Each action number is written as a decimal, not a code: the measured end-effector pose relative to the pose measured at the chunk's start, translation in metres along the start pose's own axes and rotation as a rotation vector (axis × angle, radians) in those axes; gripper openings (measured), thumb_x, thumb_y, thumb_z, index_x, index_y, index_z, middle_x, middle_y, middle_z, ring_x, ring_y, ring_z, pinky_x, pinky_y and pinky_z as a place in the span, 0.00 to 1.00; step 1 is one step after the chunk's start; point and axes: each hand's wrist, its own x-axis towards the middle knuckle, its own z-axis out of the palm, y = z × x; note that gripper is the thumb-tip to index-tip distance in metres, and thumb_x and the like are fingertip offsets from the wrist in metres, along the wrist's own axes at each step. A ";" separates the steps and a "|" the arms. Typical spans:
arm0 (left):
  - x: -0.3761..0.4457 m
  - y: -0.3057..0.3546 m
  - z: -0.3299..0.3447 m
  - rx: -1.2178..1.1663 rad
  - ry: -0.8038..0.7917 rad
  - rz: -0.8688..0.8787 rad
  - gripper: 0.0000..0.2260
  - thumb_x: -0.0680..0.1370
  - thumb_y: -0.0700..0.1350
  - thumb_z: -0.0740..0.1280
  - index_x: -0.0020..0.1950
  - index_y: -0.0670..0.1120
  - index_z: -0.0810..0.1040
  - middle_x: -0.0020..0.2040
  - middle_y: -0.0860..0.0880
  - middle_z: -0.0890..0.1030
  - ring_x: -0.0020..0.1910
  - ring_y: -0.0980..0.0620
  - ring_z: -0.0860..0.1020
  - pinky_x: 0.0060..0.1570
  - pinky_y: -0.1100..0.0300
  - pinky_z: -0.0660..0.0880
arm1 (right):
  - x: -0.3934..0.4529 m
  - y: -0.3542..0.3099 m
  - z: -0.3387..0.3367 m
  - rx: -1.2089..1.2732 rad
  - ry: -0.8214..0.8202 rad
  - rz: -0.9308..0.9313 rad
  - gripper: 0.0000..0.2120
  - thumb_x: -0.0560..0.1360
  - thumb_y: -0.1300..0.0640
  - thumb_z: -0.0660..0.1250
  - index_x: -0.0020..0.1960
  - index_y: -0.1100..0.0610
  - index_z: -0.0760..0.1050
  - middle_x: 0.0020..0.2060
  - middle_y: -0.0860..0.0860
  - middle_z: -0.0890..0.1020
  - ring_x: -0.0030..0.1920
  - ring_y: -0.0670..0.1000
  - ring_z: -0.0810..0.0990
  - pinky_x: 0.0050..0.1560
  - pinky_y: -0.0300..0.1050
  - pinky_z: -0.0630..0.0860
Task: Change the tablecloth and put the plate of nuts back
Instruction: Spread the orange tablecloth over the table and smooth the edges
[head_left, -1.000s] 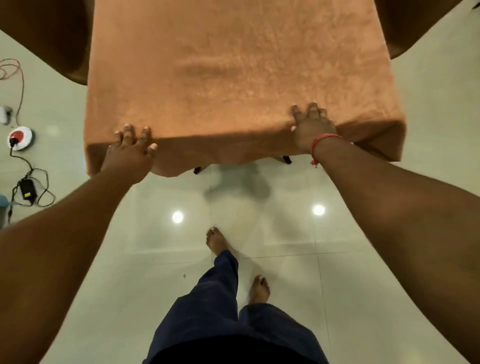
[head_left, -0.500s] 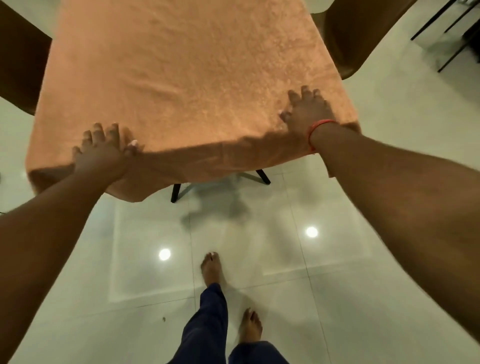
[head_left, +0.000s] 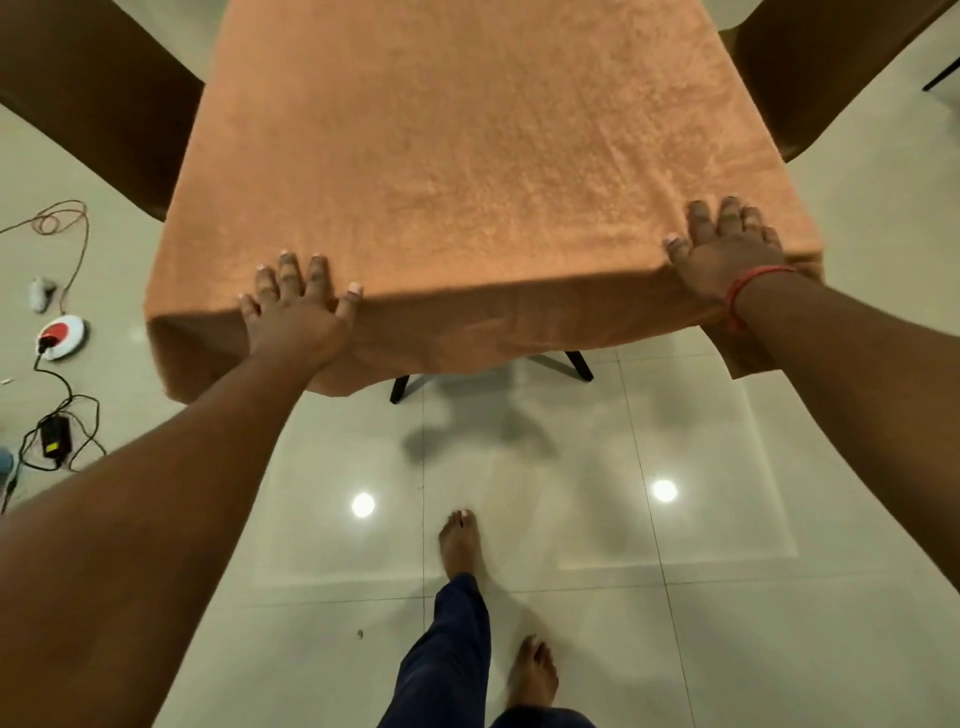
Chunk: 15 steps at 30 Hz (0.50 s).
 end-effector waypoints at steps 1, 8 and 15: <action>-0.004 -0.001 0.002 0.005 0.000 0.012 0.37 0.76 0.72 0.39 0.81 0.55 0.47 0.82 0.45 0.46 0.80 0.39 0.44 0.75 0.37 0.43 | -0.002 0.000 0.001 0.006 -0.006 0.006 0.34 0.78 0.32 0.39 0.79 0.45 0.41 0.80 0.54 0.42 0.79 0.61 0.42 0.77 0.59 0.43; -0.004 0.003 -0.014 0.061 0.162 0.090 0.30 0.79 0.66 0.44 0.70 0.50 0.69 0.71 0.39 0.69 0.71 0.33 0.65 0.73 0.32 0.53 | 0.001 -0.011 -0.020 -0.050 -0.015 0.048 0.34 0.76 0.33 0.48 0.77 0.49 0.53 0.76 0.58 0.59 0.74 0.66 0.61 0.73 0.66 0.56; 0.029 0.011 -0.006 0.012 -0.022 0.065 0.37 0.75 0.74 0.40 0.80 0.57 0.44 0.82 0.45 0.43 0.79 0.37 0.41 0.73 0.33 0.40 | 0.013 -0.054 -0.012 -0.034 -0.007 -0.077 0.38 0.75 0.28 0.43 0.79 0.44 0.40 0.80 0.55 0.42 0.79 0.62 0.42 0.75 0.65 0.44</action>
